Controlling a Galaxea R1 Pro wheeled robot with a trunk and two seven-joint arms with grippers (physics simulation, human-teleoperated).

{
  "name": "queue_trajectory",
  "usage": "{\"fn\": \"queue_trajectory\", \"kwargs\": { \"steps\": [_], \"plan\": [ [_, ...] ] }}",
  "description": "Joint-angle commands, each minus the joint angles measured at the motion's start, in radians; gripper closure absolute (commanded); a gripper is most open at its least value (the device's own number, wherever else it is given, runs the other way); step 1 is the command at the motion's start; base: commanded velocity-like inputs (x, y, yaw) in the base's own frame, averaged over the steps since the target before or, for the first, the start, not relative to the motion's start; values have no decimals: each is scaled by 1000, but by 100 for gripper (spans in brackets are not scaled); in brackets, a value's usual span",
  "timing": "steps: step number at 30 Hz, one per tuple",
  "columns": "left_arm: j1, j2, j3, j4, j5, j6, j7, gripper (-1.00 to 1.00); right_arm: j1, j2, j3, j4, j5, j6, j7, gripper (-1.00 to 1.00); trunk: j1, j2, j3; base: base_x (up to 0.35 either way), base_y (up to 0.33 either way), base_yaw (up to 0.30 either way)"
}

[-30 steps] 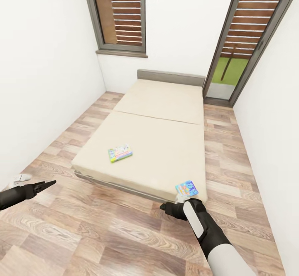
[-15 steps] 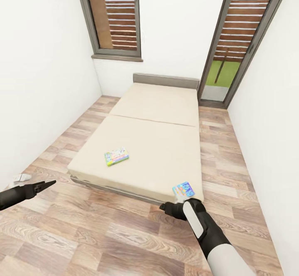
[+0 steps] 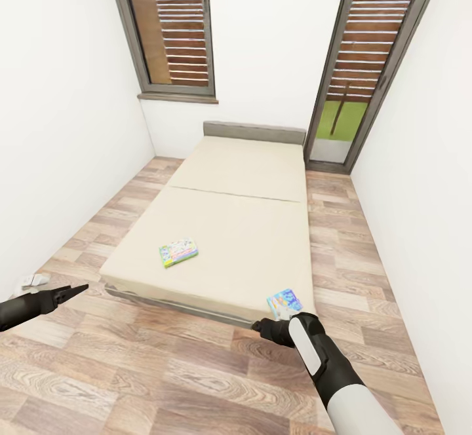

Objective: Put all the toys in the child's room - the three board games (two on the bed and one on the table), the two jigsaw puzzles on the table, and the tennis ball on the table - inside the toy box on the table in the child's room.

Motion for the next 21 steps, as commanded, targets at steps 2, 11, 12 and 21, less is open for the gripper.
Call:
{"fn": "queue_trajectory", "kwargs": {
  "steps": [2,11,12,21],
  "plan": [
    [-1,0,3,-1,-9,10,-9,-100,-1,-1,2,-1,-10,3,-10,-100,1,-2,1,0,0,-89],
    [-1,0,3,-1,-9,10,-9,-100,0,0,2,-1,-10,3,-10,-100,1,-2,16,0,0,-89],
    [-1,0,3,-1,-9,10,-9,-100,0,0,2,-1,-10,3,-10,-100,1,-2,17,0,0,-89],
    [-1,0,3,-1,-9,10,-9,-100,0,0,7,-1,-10,1,-10,-100,1,-2,31,0,0,-89]
  ]
}}
